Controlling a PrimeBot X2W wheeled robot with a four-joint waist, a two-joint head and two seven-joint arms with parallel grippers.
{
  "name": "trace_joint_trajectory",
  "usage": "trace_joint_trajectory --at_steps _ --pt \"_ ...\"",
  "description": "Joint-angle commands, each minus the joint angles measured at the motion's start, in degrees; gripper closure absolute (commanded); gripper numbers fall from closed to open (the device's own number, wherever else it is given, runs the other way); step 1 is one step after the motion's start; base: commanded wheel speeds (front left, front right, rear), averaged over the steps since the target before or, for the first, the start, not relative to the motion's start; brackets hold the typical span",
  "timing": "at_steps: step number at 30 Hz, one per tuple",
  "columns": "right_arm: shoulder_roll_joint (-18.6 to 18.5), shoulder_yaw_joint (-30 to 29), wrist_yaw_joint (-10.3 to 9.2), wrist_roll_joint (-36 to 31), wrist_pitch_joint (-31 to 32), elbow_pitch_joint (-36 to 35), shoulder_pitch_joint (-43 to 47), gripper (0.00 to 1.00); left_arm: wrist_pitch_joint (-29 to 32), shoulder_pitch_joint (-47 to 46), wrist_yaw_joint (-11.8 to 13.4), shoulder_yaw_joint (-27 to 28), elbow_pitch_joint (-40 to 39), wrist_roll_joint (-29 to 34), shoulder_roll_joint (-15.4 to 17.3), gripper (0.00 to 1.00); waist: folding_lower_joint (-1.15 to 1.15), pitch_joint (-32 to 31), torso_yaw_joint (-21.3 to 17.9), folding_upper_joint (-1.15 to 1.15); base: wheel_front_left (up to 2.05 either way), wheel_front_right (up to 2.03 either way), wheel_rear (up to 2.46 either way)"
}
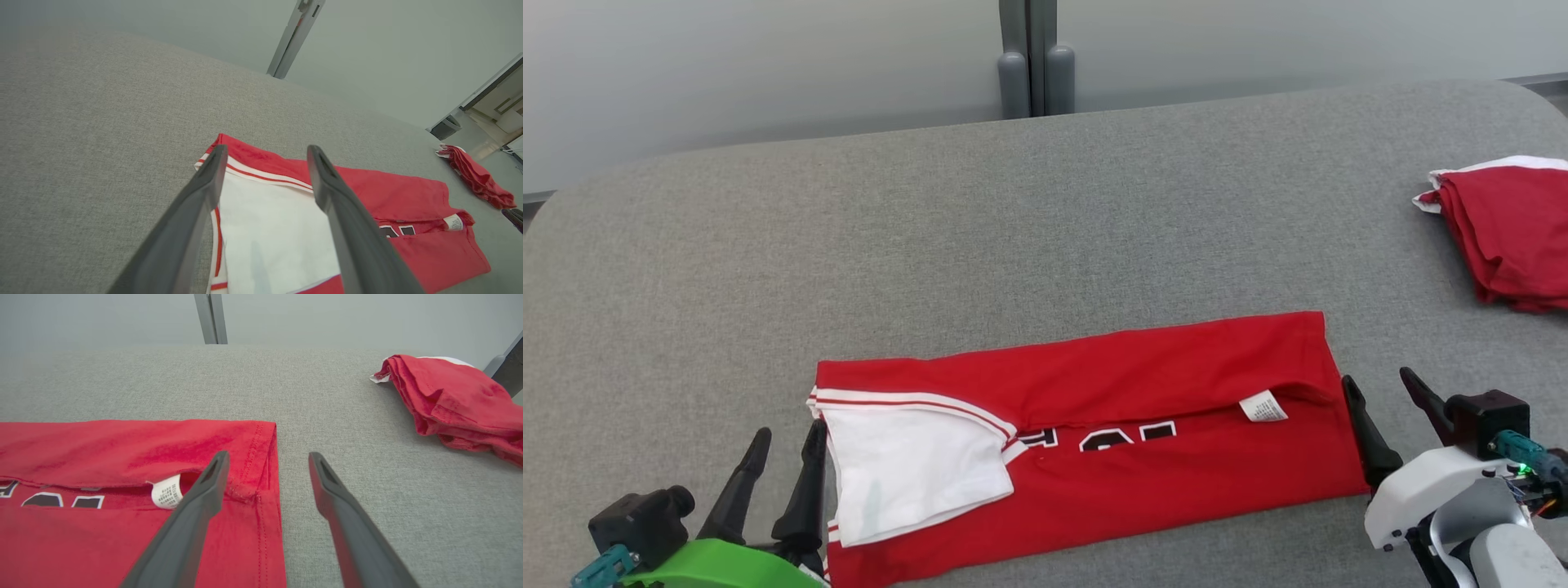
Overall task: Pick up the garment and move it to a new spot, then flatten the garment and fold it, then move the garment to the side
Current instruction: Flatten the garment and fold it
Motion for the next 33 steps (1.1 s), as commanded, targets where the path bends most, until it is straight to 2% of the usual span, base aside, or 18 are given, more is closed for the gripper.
trace_joint_trajectory --at_steps 1,6,12,23,32,33 --pt "0.5 -0.4 -0.10 -0.6 0.1 0.3 -1.0 0.00 -0.4 0.0 0.4 1.0 0.3 1.2 -1.1 0.00 0.00 -0.2 0.3 0.00 0.00 0.00 0.00" --pt "2.7 -0.9 -0.10 -1.7 0.1 3.8 -3.3 0.00 -0.4 -0.5 -0.4 3.6 1.4 5.6 -5.9 0.00 0.00 -0.5 1.5 0.00 0.00 0.00 0.00" --pt "3.5 -2.3 -0.10 -3.5 -1.3 10.5 -5.7 0.00 -0.4 -0.1 -1.4 6.5 3.6 9.7 -9.2 0.00 0.00 -0.4 3.0 0.00 0.00 0.00 0.00" --pt "4.8 -6.1 -0.10 -6.0 -6.3 23.6 -9.6 0.00 -0.4 1.3 -3.2 10.1 5.5 12.7 -11.5 0.00 0.00 -0.1 4.4 0.00 0.00 0.00 0.00" --pt "5.4 -2.8 -0.08 -8.5 -9.2 32.4 -12.2 0.00 -0.4 0.5 -3.8 11.0 6.0 14.6 -12.6 0.00 0.00 0.8 4.0 0.00 0.00 0.00 0.00" --pt "5.3 -1.6 -0.05 -9.4 -9.6 33.1 -12.6 0.43 -0.4 0.4 -3.8 11.0 6.0 14.9 -12.7 0.00 0.00 0.8 3.9 0.00 0.00 0.00 0.00"
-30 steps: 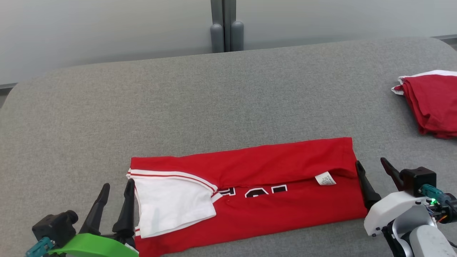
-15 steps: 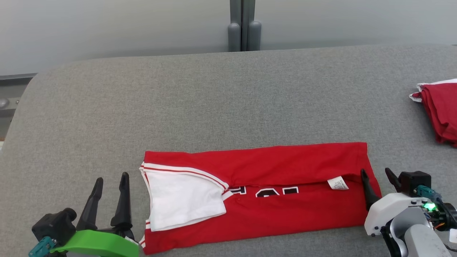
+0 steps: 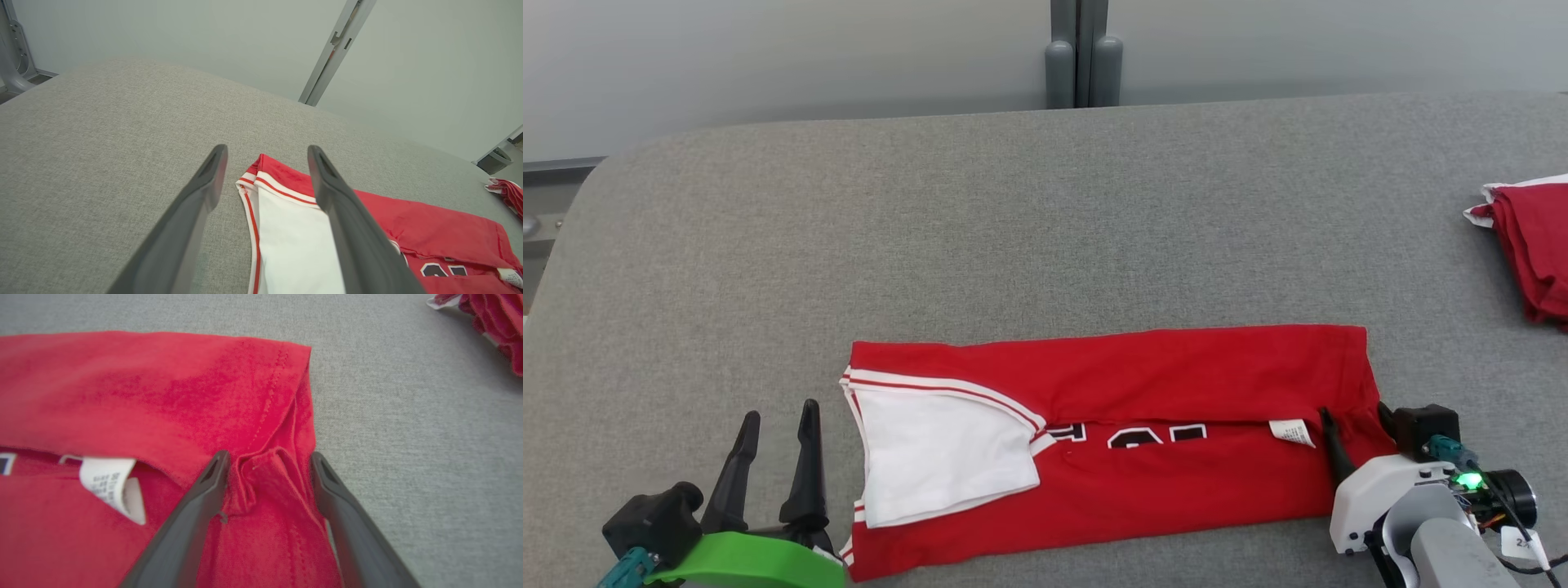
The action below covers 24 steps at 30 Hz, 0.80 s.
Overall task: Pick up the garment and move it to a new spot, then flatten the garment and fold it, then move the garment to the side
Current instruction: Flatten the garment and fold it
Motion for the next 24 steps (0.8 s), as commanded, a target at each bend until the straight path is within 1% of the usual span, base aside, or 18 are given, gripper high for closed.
trace_joint_trajectory --at_steps 1,2,3,4,8,10,13,19,22,24 --pt "0.1 1.3 0.00 -1.4 -0.1 1.5 -0.2 0.60 -0.1 -0.6 -0.3 0.2 0.1 0.6 -0.3 0.00 0.00 0.1 -0.2 0.00 0.00 0.00 0.00" --pt "0.1 1.6 0.00 -1.6 -0.5 2.1 -0.6 0.75 -0.1 -0.8 -0.4 0.3 0.1 0.8 -0.5 0.00 0.00 0.1 -0.4 0.00 0.00 0.00 0.00" --pt "0.1 1.7 0.00 -1.9 -0.6 2.5 -1.0 0.86 -0.1 -0.9 -0.5 0.4 0.2 0.9 -0.6 0.00 0.00 0.2 -0.5 0.00 0.00 0.00 0.00" --pt "0.1 1.8 0.00 -2.4 -0.9 2.9 -1.5 1.00 -0.2 -1.0 -0.7 0.4 0.3 1.1 -0.8 0.00 0.00 0.2 -0.6 0.00 0.00 0.00 0.00" --pt "-0.4 1.2 -0.04 -3.7 -1.8 3.6 -3.2 1.00 -0.2 -1.3 -1.0 1.0 0.6 1.9 -1.4 0.00 0.00 0.0 -1.3 0.00 0.00 0.00 0.00" --pt "-1.3 0.0 -0.06 -4.0 -2.3 3.5 -4.2 1.00 -0.2 -0.9 -1.1 1.4 0.6 2.6 -2.1 0.00 0.00 -0.1 -2.0 0.00 0.00 0.00 0.00" --pt "-2.1 -1.9 -0.06 -2.5 -2.5 3.3 -5.0 1.00 -0.2 -0.5 -1.5 1.4 0.9 3.2 -2.9 0.00 0.00 -0.1 -3.0 0.00 0.00 0.00 0.00" --pt "-7.2 -4.7 -0.05 -1.7 -1.8 0.9 -5.3 1.00 -0.2 -0.9 -2.7 1.7 1.8 4.0 -4.7 0.00 0.00 -0.3 -5.1 0.00 0.00 0.00 0.00" --pt "-8.8 -6.6 -0.05 -0.4 -0.3 -1.3 -4.3 1.00 -0.2 -1.2 -3.3 1.8 2.6 4.3 -5.3 0.00 0.00 -0.5 -6.1 0.00 0.00 0.00 0.00" --pt "-9.3 -7.2 -0.05 0.5 0.8 -2.9 -3.4 1.00 -0.2 -1.4 -3.7 2.0 3.1 4.5 -5.4 0.00 0.00 -0.6 -6.6 0.00 0.00 0.00 0.00"
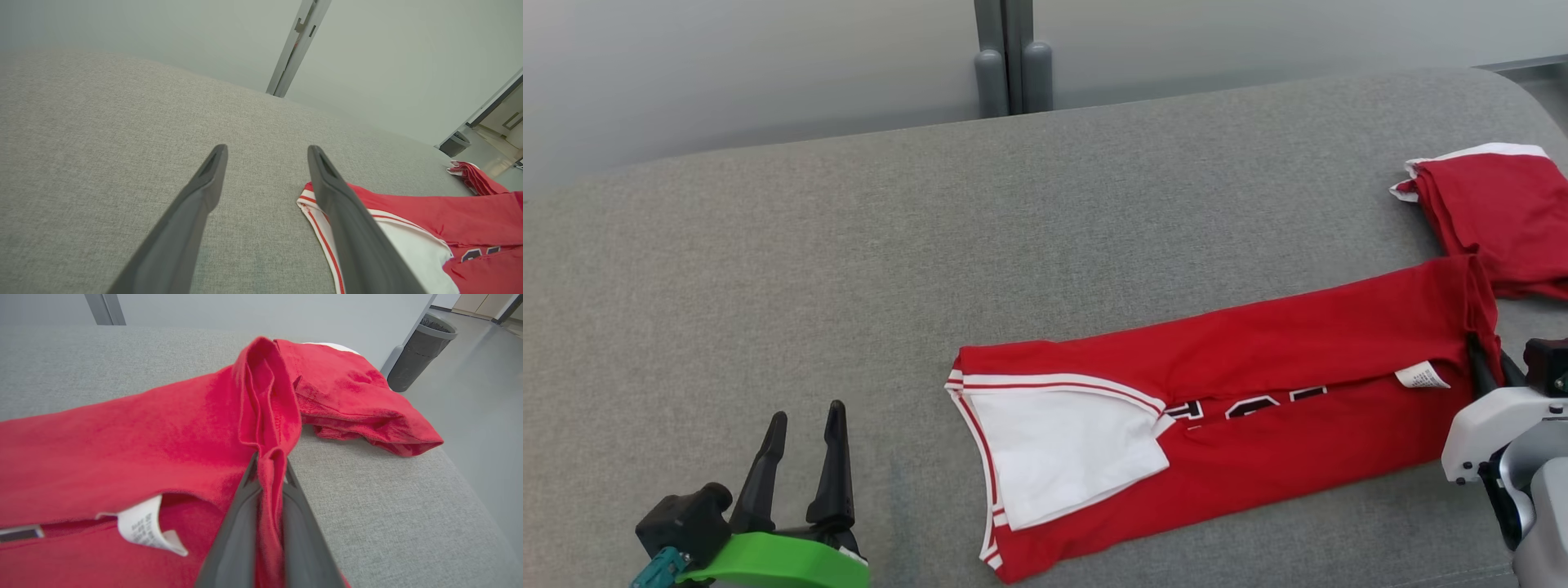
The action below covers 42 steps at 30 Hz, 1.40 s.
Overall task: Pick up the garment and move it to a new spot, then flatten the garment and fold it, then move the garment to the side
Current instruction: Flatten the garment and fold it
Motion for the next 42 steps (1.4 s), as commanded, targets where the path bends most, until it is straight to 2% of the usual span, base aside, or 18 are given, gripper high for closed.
trace_joint_trajectory --at_steps 1,9,15,21,31,42 --pt "-0.3 -0.1 -0.12 0.7 0.7 -1.0 1.4 1.00 -0.2 -1.2 -0.4 0.3 0.4 0.4 0.0 0.00 0.00 -0.3 -0.7 0.00 0.00 0.00 0.00" --pt "3.8 5.2 -0.11 11.6 5.7 -10.0 5.6 1.00 -0.2 -0.9 -1.0 0.2 2.1 1.0 -0.6 0.00 0.00 -1.2 -1.2 0.00 0.00 0.00 0.00" --pt "6.4 12.2 -0.11 17.4 9.1 -19.9 8.8 1.00 -0.2 -1.3 -1.2 0.4 2.6 1.2 -0.6 0.00 0.00 -1.9 -0.1 0.00 0.00 0.00 0.00" --pt "9.6 21.6 -0.10 20.9 11.6 -25.8 9.1 1.00 -0.2 -1.5 -1.4 0.7 2.7 1.2 -0.6 0.00 0.00 -2.1 1.2 0.00 0.00 0.00 0.00" --pt "11.3 39.8 -0.10 27.3 9.9 -22.4 4.4 1.00 -0.1 -2.4 -1.8 -0.2 3.6 1.4 -1.5 0.00 0.00 -2.0 4.0 0.00 0.00 0.00 0.00" --pt "11.3 49.5 -0.09 34.1 6.0 -12.7 -1.0 1.00 -0.1 -2.8 -2.6 -0.3 4.6 1.6 -2.3 0.00 0.00 -2.2 6.3 0.00 0.00 0.00 0.00"
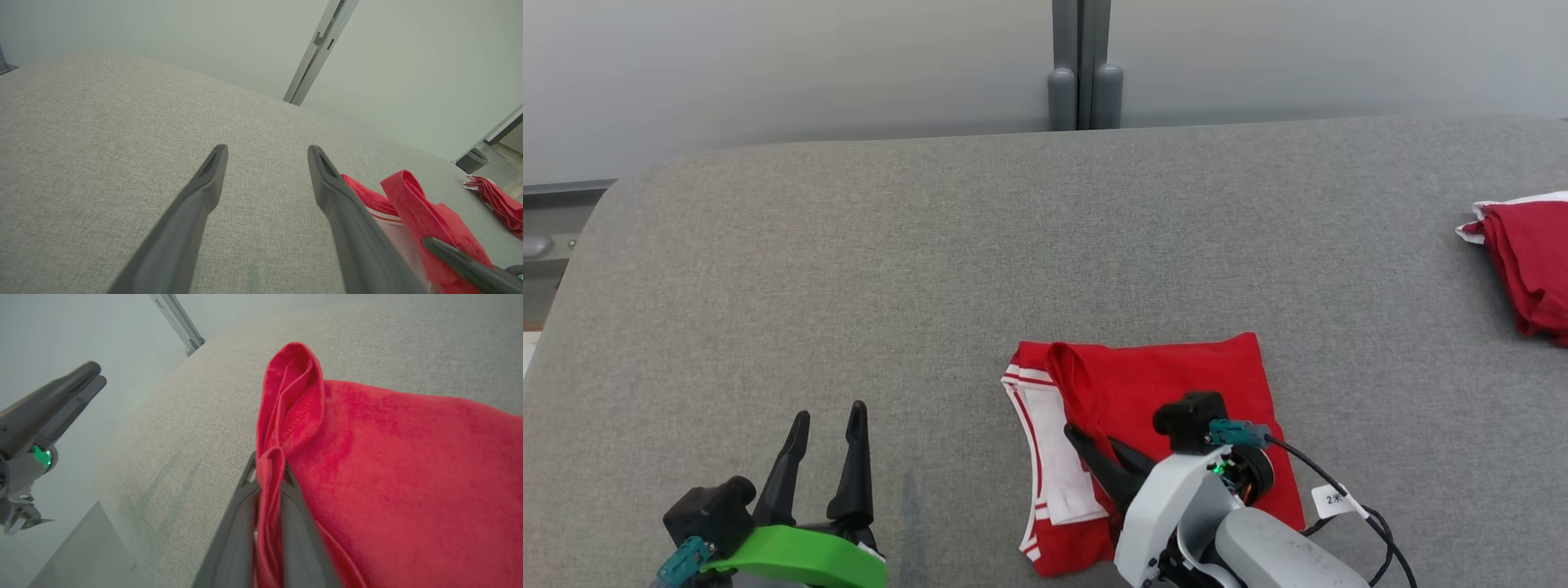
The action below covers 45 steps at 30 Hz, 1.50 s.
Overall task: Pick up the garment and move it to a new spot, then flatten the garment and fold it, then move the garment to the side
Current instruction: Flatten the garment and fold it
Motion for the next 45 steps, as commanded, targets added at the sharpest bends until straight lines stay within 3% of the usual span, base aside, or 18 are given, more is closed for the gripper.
trace_joint_trajectory --at_steps 1,2,3,4,5,6,14,18,20,27,35,41,45 --pt "-0.2 1.0 -0.06 1.0 -0.5 1.0 -0.9 1.00 -0.1 -0.8 -0.2 0.0 0.2 0.5 -0.1 0.00 0.00 -0.1 0.3 0.00 0.00 0.00 0.00" --pt "-0.2 1.6 -0.06 1.5 -0.9 1.6 -1.3 1.00 -0.1 -0.9 -0.3 -0.1 0.3 0.6 -0.2 0.00 0.00 -0.2 0.4 0.00 0.00 0.00 0.00" --pt "-0.2 2.6 -0.06 2.2 -0.9 2.4 -1.7 0.91 -0.1 -0.9 -0.4 -0.1 0.4 0.7 -0.3 0.00 0.00 -0.3 0.5 0.00 0.00 0.00 0.00" --pt "-0.2 3.4 -0.06 2.8 -0.9 3.0 -2.1 0.74 -0.1 -0.8 -0.4 -0.1 0.5 0.7 -0.3 0.00 0.00 -0.3 0.5 0.00 0.00 0.00 0.00" --pt "-0.2 4.4 -0.06 3.5 -1.3 3.4 -2.6 0.43 -0.1 -0.8 -0.5 -0.1 0.6 0.7 -0.4 0.00 0.00 -0.3 0.6 0.00 0.00 0.00 0.00" --pt "-0.2 4.9 -0.06 4.1 -1.8 3.9 -2.9 0.00 -0.1 -0.8 -0.5 -0.2 0.7 0.7 -0.4 0.00 0.00 -0.4 0.6 0.00 0.00 0.00 0.00" --pt "-0.2 8.0 -0.06 8.5 -7.2 6.4 -5.2 0.00 -0.1 -0.9 -1.0 -0.8 1.2 1.1 -0.8 0.00 0.00 -1.0 0.7 0.00 0.00 0.00 0.00" --pt "-0.2 5.7 -0.06 5.7 -9.7 8.4 -6.7 0.00 -0.1 -1.2 -1.3 -1.5 1.4 1.5 -1.0 0.00 0.00 -1.4 0.2 0.00 0.00 0.00 0.00" --pt "-0.2 1.1 -0.06 1.2 -10.4 9.2 -7.1 0.00 -0.2 -1.5 -1.5 -2.2 1.5 2.1 -1.3 0.00 0.00 -1.8 -0.4 0.00 0.00 0.00 0.00" --pt "-0.2 -16.9 -0.06 -14.8 -10.4 1.4 -1.7 0.00 -0.2 -2.7 -1.7 -3.6 1.9 4.7 -3.1 0.00 0.00 -2.8 -1.9 0.00 0.00 0.00 0.00" --pt "-0.2 -31.4 -0.06 -25.3 -10.4 -4.7 7.6 0.00 -0.2 -1.0 -1.9 -1.3 2.3 7.8 -5.0 0.00 0.00 -4.7 -3.4 0.00 0.00 0.00 0.00" --pt "-0.2 -38.1 -0.06 -27.5 -10.4 -7.5 12.6 0.00 -0.2 2.4 -2.1 3.1 1.6 9.8 -6.0 0.00 0.00 -5.6 -4.3 0.00 0.00 0.00 0.00" --pt "-0.2 -39.3 -0.06 -26.3 -10.4 -8.7 15.1 0.00 -0.2 4.6 -2.6 5.7 1.5 10.9 -6.7 0.00 0.00 -5.8 -4.7 0.00 0.00 0.00 0.00"
